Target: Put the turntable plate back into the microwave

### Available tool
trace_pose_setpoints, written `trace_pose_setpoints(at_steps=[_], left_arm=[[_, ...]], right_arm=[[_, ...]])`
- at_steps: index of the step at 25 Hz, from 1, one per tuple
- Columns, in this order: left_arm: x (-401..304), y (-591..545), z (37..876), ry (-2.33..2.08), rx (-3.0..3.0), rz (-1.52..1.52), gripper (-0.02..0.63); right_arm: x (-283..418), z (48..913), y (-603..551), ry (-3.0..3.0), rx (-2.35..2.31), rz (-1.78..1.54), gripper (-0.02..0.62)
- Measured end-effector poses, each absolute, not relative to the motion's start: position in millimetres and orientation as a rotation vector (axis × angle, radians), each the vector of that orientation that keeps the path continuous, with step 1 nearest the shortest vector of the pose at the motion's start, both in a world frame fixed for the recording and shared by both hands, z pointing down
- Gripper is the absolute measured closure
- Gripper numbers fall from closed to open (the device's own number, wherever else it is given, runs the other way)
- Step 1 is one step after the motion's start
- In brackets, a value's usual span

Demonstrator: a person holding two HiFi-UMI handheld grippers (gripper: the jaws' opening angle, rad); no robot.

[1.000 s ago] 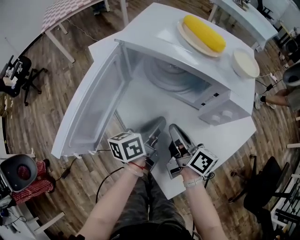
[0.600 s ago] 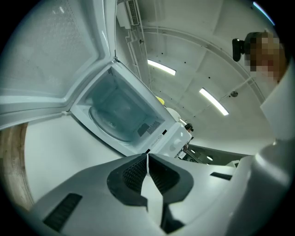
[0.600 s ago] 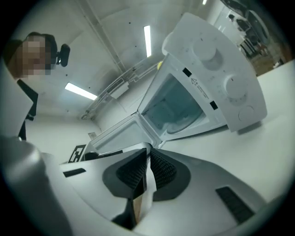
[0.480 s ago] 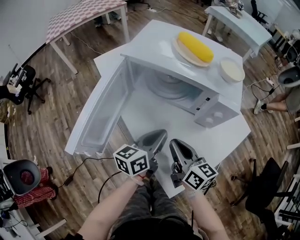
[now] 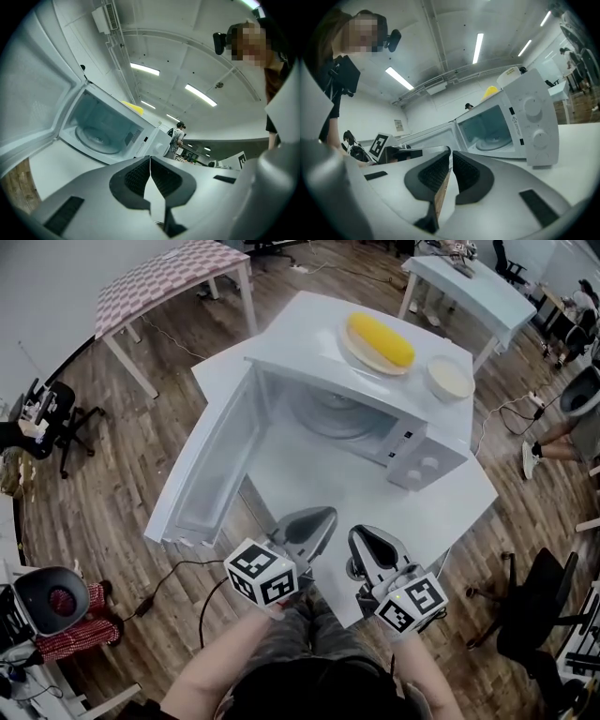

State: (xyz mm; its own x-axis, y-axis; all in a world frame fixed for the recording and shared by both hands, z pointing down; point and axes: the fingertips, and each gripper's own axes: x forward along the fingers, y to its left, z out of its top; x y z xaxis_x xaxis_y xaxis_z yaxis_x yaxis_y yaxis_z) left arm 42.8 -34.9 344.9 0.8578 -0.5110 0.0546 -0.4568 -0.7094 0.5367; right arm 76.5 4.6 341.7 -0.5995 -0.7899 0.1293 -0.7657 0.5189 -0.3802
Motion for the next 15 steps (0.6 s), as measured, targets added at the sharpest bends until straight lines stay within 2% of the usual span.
trace_pose_setpoints(at_steps=[15], left_arm=[[24.4,-15.2,324.2,-0.718,2.516,-0.15,0.589]], right_arm=[[64.9,311.5,20.7,2.757,-1.416,-0.436,0.552]])
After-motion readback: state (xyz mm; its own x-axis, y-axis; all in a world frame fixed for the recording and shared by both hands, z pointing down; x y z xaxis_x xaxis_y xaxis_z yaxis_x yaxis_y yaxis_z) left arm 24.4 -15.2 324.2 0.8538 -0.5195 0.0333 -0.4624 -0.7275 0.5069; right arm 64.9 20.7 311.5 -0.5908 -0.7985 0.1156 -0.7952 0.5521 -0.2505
